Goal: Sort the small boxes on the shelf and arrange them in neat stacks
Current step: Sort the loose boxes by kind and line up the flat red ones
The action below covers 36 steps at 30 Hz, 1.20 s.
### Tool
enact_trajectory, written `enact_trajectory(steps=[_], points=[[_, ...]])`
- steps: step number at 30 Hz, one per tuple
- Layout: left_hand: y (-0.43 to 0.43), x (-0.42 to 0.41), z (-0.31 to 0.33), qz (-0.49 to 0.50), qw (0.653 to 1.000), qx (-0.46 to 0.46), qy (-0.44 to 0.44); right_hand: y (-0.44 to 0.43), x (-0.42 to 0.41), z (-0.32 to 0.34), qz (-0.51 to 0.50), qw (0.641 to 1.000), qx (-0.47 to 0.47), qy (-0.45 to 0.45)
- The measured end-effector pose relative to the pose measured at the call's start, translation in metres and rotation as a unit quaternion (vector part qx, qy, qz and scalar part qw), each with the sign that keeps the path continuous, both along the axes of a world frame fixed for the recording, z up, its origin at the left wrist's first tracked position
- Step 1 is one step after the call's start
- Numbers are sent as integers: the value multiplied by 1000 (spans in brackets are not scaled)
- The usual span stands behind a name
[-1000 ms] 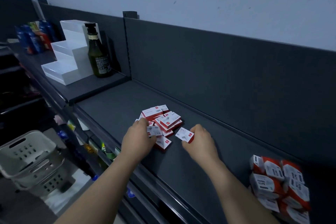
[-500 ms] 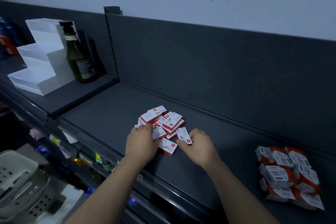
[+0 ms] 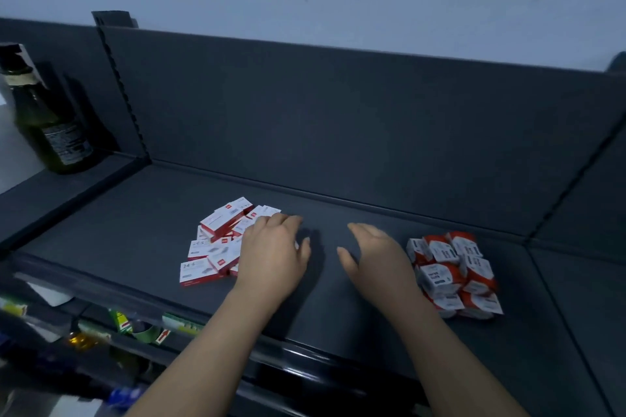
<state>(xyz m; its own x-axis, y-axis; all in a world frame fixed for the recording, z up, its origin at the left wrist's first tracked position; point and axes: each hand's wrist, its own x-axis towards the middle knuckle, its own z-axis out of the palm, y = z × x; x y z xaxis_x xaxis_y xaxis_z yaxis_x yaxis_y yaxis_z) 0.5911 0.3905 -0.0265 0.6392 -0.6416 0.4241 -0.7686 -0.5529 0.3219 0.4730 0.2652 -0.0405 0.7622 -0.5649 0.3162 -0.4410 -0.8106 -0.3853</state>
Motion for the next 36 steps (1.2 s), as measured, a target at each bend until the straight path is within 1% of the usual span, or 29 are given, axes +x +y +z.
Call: enact_trajectory(steps=[7,12,14,17,22,27,32,36], points=[[-52,-69,14,-83,996,-9,-23,-31,-85,26,-51,998,-46,-6],[-97,-140,24,-148,988,-30,-23,-57,-171,37,-105,991,-76,-31],[-116,-174,26,-168,985,-30,-11,-68,-210,40,-136,986,-93,-24],[-145,-227,26,-197,980,-17,-5,-84,-270,40,-177,982,-69,-12],[-189,-313,24,-266,964,-13,4,-109,-369,29,-231,970,-81,-6],[-229,-391,16,-333,943,-5,8,-130,-456,21,-297,952,-69,6],[-268,-447,13,-382,924,18,-2,-144,-517,23,-367,929,-51,26],[-305,-482,15,-416,909,33,0,-163,-553,28,-393,918,-36,47]])
